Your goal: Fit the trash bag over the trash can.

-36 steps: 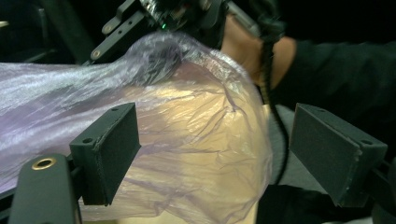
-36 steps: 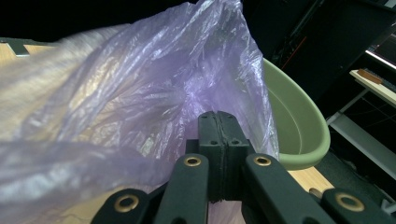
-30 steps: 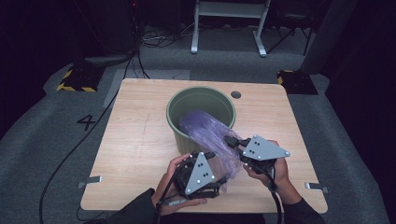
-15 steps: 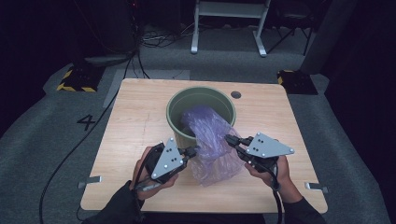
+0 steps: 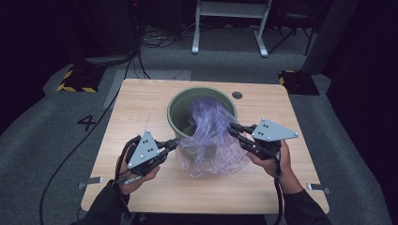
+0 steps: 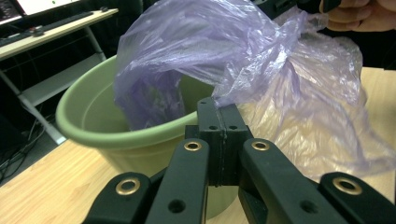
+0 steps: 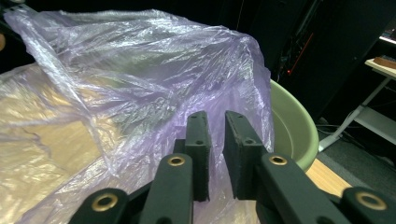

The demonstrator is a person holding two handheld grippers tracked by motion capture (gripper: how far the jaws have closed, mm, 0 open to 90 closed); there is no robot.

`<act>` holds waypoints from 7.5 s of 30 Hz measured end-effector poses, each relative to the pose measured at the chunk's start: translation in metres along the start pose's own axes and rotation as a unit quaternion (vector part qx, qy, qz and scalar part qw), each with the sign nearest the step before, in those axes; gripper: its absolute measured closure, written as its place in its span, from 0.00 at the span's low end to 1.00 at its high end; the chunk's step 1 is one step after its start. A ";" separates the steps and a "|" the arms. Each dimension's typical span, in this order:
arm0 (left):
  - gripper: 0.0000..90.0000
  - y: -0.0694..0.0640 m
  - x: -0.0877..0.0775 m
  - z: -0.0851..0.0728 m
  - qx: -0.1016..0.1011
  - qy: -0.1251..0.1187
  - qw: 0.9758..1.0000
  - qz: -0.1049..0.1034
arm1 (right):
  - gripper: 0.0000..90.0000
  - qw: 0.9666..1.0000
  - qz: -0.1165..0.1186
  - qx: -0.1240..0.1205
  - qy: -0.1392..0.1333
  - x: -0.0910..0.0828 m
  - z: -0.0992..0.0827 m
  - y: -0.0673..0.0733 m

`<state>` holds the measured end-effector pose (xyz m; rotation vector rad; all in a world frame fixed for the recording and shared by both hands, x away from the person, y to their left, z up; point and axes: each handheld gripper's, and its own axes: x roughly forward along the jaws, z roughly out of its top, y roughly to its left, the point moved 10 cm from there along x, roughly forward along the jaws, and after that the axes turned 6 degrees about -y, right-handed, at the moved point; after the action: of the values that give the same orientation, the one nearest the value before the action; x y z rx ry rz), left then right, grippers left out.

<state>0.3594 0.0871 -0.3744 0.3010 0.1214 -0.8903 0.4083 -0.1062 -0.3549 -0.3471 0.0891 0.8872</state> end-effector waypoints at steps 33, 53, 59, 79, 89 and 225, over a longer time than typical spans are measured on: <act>1.00 0.008 0.001 -0.005 -0.017 -0.012 1.000 0.002 | 0.26 0.996 0.059 -0.042 0.042 -0.026 -0.028 0.048; 1.00 0.004 0.004 -0.007 -0.014 -0.007 1.000 -0.006 | 0.44 0.997 0.034 -0.058 0.044 -0.023 -0.024 0.054; 1.00 0.012 0.001 -0.012 -0.023 -0.007 1.000 -0.004 | 0.87 0.997 -0.024 -0.042 0.061 -0.023 -0.036 0.020; 0.18 -0.010 -0.009 0.014 -0.076 -0.057 0.993 -0.066 | 1.00 0.999 -0.040 -0.028 0.017 -0.001 -0.002 -0.006; 0.29 -0.001 0.006 0.022 -0.069 -0.043 0.996 -0.027 | 0.98 0.999 0.017 -0.032 0.012 0.005 0.007 0.015; 0.82 0.054 0.018 -0.034 -0.026 0.010 1.000 0.001 | 0.27 0.999 -0.009 -0.006 0.045 -0.064 -0.057 -0.051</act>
<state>0.4133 0.1156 -0.3997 0.2608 0.1623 -0.8803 0.4104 -0.2025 -0.3814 -0.3987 0.1644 0.8551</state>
